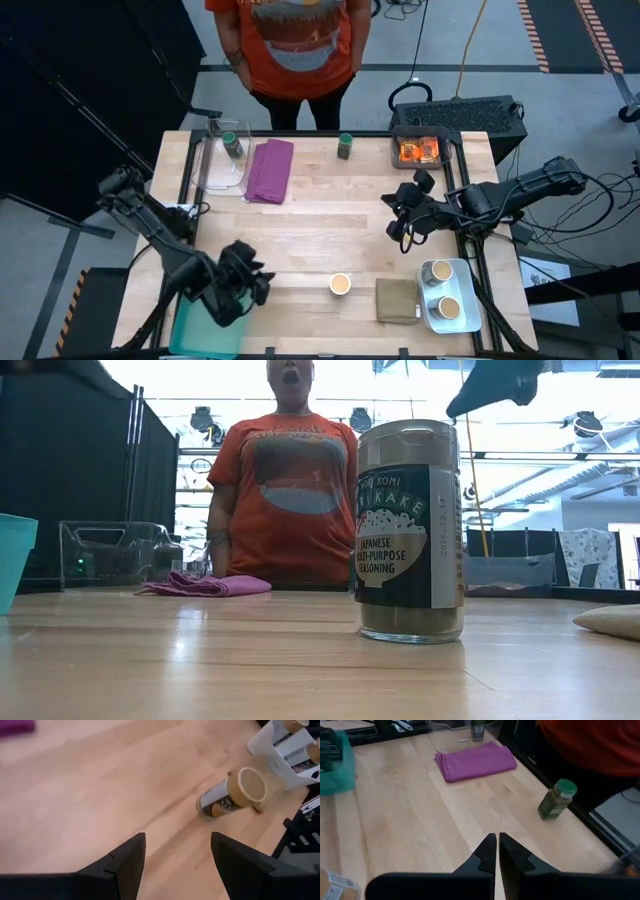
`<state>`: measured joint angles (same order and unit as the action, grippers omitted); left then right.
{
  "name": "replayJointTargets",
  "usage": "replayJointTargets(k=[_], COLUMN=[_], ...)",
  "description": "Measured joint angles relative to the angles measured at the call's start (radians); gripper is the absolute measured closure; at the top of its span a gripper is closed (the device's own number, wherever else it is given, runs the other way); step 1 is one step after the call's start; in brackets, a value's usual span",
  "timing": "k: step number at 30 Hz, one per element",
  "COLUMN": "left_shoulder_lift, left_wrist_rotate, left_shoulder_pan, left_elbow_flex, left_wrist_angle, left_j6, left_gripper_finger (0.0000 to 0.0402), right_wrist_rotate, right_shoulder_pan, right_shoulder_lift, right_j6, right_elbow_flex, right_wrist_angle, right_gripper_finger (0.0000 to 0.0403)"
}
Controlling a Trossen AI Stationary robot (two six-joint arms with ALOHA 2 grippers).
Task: Sort spices by type
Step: Put the green seasoning bottle into the transparent bin
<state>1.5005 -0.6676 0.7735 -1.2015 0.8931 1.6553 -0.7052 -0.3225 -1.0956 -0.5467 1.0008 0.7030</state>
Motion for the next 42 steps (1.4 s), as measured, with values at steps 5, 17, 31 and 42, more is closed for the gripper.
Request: replayJointTargets(k=[5, 17, 31, 42], left_shoulder_lift=[0.0, 0.001, -0.029, -0.17], left_wrist_rotate=[-0.084, -0.041, 0.233, 0.487], left_shoulder_pan=[-0.067, -0.251, -0.435, -0.631], left_elbow_flex=[0.0, 0.048, 0.213, 0.359], left_wrist_angle=[-0.142, -0.523, -0.816, -0.943], left_j6=[-0.388, -1.317, -1.726, -1.829], left_gripper_finger=[0.0171, 0.0171, 0.0171, 0.0171], right_wrist_rotate=[0.0, 0.109, 0.114, 0.138], right_shoulder_pan=[0.0, 0.0, 0.002, 0.042], right_shoulder_lift=[-0.026, -0.138, -0.143, -0.009], right_j6=[0.131, 0.511, 0.701, 0.822], right_elbow_flex=[0.0, 0.0, -0.091, -0.229], right_wrist_angle=[-0.07, -0.414, -0.607, -0.746], right_gripper_finger=[0.0402, 0.0403, 0.0403, 0.0403])
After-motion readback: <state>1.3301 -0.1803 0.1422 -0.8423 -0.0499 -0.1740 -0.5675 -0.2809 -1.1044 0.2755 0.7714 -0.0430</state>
